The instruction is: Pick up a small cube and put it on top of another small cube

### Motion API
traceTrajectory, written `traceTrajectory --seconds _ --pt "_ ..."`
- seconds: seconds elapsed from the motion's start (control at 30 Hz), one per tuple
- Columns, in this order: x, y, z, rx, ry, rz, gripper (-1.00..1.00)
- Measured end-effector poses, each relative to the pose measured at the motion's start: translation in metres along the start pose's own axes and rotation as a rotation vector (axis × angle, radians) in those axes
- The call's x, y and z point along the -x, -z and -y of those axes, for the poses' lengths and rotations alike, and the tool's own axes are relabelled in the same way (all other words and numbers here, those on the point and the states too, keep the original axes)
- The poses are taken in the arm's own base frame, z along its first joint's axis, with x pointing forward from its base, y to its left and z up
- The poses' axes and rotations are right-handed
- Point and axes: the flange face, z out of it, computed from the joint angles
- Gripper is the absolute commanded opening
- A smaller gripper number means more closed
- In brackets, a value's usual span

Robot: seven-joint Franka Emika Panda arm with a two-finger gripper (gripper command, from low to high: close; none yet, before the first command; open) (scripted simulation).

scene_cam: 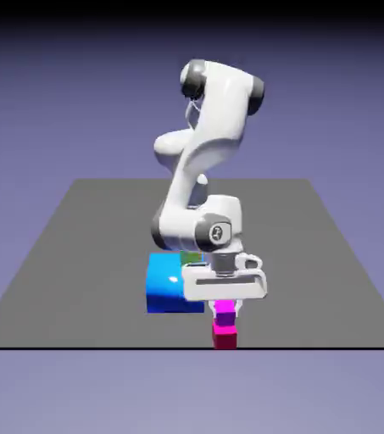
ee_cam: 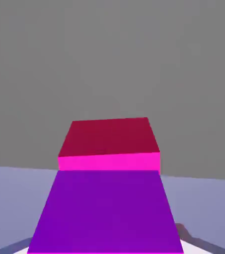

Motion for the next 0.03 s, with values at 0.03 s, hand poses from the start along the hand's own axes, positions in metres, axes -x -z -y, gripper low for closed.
traceTrajectory --seconds 0.03 --pt "0.0 0.0 0.0 0.0 0.0 0.0 1.0"
